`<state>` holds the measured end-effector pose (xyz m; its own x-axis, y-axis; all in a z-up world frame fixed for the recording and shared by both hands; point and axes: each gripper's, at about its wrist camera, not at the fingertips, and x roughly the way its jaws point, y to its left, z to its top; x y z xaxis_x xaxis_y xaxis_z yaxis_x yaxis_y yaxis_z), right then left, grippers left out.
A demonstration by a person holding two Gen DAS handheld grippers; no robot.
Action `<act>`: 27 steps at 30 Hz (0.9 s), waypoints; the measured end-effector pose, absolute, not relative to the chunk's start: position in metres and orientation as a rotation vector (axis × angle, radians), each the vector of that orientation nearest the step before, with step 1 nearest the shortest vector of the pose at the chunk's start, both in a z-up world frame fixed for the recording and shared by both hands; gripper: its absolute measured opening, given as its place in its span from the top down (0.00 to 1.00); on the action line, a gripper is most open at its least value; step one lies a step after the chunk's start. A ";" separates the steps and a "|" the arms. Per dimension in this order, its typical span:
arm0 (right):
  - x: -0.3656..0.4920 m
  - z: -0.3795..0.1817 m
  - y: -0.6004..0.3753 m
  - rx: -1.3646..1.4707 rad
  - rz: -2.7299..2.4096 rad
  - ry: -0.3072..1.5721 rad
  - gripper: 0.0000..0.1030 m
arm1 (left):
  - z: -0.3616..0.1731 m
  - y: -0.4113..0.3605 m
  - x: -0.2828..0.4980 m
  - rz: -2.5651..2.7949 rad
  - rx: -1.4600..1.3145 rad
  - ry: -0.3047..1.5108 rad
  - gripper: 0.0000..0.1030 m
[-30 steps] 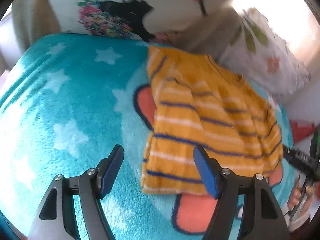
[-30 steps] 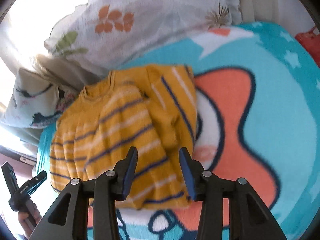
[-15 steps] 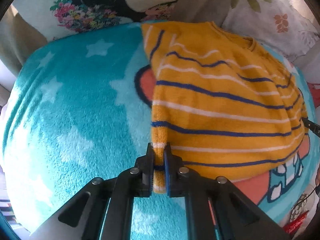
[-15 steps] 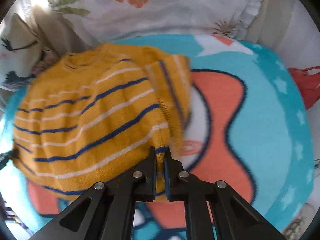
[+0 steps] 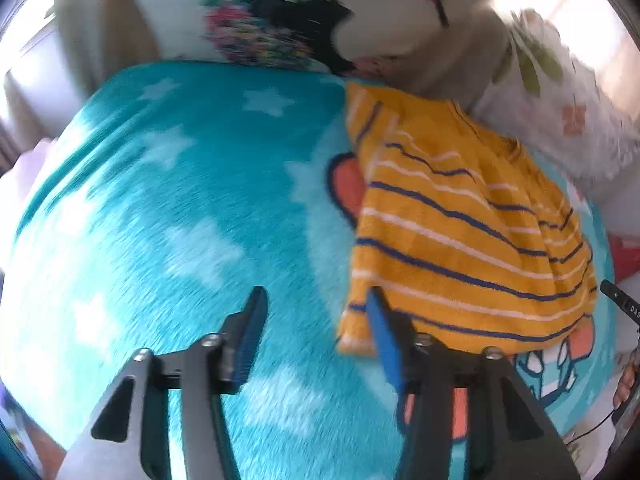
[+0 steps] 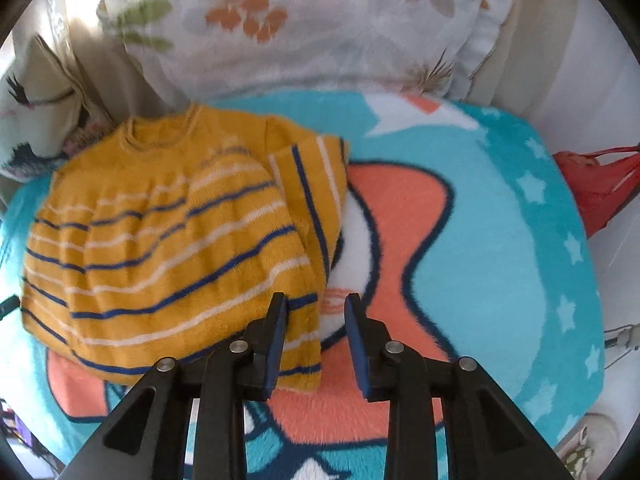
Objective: Fold small clothes
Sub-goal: 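Open the left gripper and withdraw both grippers from the sweater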
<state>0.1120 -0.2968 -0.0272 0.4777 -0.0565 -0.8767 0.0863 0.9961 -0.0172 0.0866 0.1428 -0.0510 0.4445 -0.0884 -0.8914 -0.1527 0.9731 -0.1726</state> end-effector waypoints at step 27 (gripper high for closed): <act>0.165 -0.085 -0.042 -0.110 0.285 1.098 0.48 | -0.013 0.180 -0.064 0.290 -0.214 1.023 0.35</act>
<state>0.1647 -0.0424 -0.0849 0.4232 0.1735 -0.8892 -0.2814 0.9581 0.0530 -0.0639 0.1801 -0.0132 0.4879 0.1377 -0.8620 -0.3356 0.9412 -0.0396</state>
